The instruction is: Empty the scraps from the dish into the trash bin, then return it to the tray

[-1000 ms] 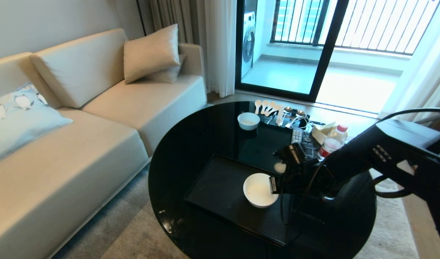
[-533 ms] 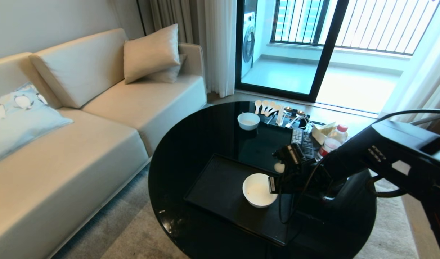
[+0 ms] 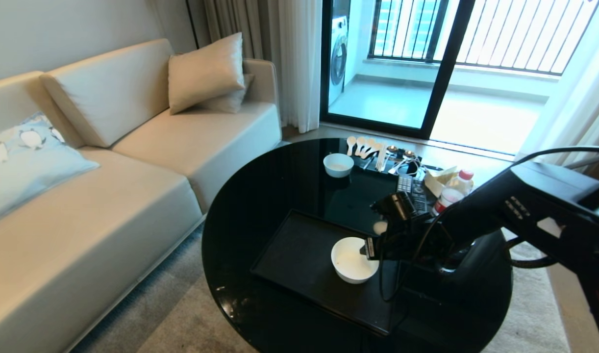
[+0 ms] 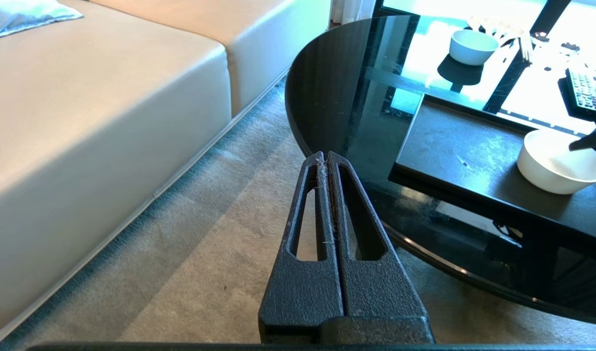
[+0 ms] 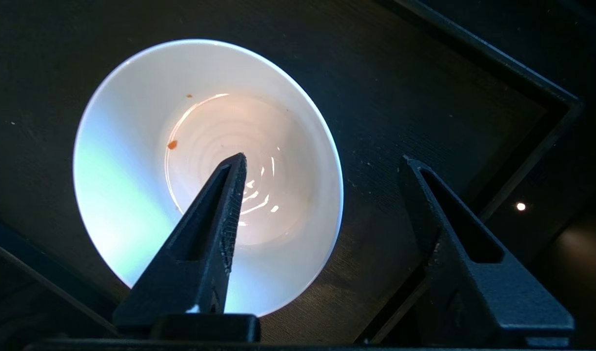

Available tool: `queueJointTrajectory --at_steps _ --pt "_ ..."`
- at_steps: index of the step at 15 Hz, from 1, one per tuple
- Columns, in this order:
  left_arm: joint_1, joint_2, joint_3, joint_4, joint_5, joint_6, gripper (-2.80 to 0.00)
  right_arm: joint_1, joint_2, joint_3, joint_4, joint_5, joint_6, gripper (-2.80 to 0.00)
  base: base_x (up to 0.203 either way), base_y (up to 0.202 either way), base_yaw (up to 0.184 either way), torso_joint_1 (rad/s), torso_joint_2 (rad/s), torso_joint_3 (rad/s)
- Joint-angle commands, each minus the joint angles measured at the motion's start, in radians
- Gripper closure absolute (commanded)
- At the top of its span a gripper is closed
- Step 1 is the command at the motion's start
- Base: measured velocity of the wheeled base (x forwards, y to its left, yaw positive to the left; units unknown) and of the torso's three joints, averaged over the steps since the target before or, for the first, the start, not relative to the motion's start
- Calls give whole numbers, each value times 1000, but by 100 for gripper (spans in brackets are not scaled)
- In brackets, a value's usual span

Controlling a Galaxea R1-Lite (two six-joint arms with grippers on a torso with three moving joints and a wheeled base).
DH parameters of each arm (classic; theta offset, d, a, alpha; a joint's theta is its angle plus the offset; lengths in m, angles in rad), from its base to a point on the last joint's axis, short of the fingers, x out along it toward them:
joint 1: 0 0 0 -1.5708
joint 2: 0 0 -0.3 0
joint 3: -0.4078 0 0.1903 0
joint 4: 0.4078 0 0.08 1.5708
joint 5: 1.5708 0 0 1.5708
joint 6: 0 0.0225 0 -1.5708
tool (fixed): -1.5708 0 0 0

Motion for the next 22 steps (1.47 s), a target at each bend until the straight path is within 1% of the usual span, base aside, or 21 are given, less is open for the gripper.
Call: queueJointTrajectory --at_steps 1,5,8,10,14,18,19,22 --pt "0 0 0 -1 0 -1 0 0 -39 -2 -4 -2 0 -280 0 0 0 0 0 0" --pt "0 0 0 -1 0 -1 0 0 -132 4 -2 -3 -13 -280 0 0 0 0 0 0" --pt "0 0 0 -1 0 -1 0 0 -232 61 -7 -4 -71 -280 0 0 0 0 0 0" --pt "0 0 0 -1 0 -1 0 1 -316 135 -19 -6 -94 -280 0 0 0 0 0 0" --pt "0 0 0 -1 0 -1 0 -1 -484 326 -100 -5 -156 -280 0 0 0 0 0 0" --pt "0 0 0 -1 0 -1 0 -3 -647 486 -118 -6 -166 -280 0 0 0 0 0 0" --pt "0 0 0 -1 0 -1 0 -3 -685 520 -119 -6 -166 0 0 0 0 0 0 0" --pt "0 0 0 -1 0 -1 0 -18 -779 599 -119 -10 -167 0 0 0 0 0 0 0"
